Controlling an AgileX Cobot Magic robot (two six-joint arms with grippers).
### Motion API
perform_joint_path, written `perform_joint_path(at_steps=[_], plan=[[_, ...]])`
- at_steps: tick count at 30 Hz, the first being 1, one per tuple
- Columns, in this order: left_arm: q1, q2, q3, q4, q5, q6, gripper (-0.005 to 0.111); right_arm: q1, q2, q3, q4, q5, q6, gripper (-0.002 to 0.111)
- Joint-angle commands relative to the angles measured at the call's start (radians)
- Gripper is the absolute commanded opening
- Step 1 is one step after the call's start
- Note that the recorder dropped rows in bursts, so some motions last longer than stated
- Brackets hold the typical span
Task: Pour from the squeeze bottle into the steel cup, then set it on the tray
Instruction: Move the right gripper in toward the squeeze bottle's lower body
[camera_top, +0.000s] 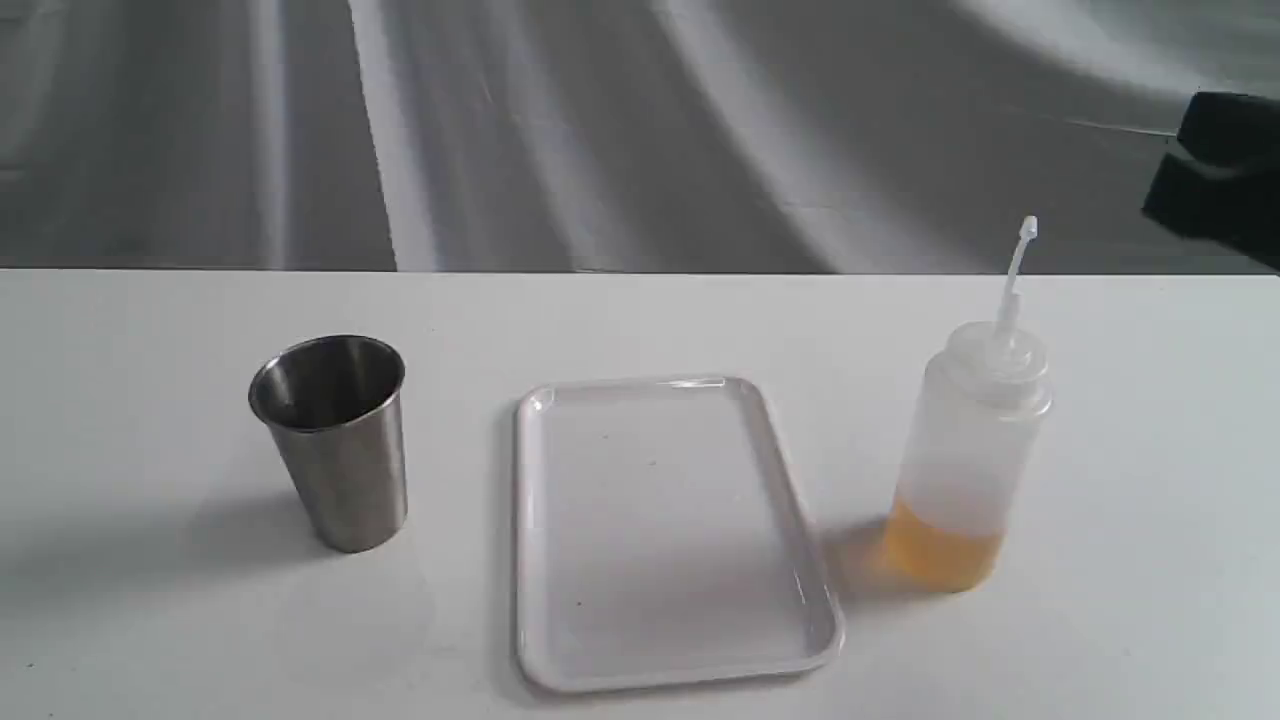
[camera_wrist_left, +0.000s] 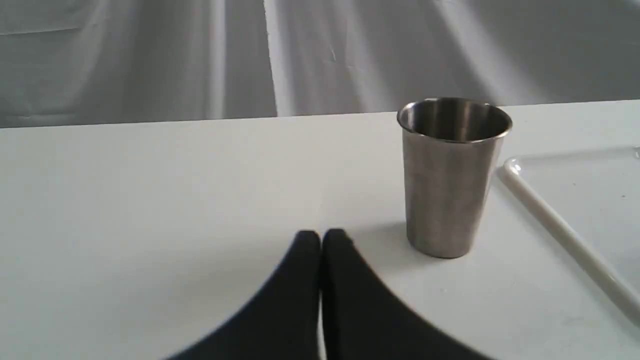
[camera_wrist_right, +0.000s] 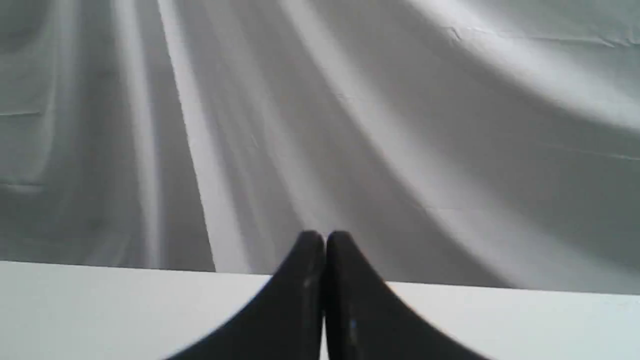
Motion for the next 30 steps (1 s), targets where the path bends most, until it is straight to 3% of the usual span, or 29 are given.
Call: perform_joint_path(at_steps=[1,10,23,27,30], plan=[[-0.006,-0.003,0.004,-0.001,-0.008,-0.003,0.0,0.005,-0.002,0.08,0.01,-0.161,0.002,0.0],[-0.006,-0.003,0.004,-0.001,-0.008,-0.005,0.0,0.005,0.064,0.182,0.177,-0.189,-0.085,0.0],[-0.006,-0.003,0.004,-0.001,-0.008,-0.003,0.0,0.005,0.202,0.302,0.171,-0.398,-0.112,0.0],[-0.006,-0.003,0.004,-0.001,-0.008,-0.003,0.0,0.005,0.225,0.319,0.159,-0.424,-0.112,0.018],[-0.006,-0.003,0.004,-0.001,-0.008,-0.003,0.0,0.005,0.257,0.319,0.125,-0.417,-0.1,0.051]])
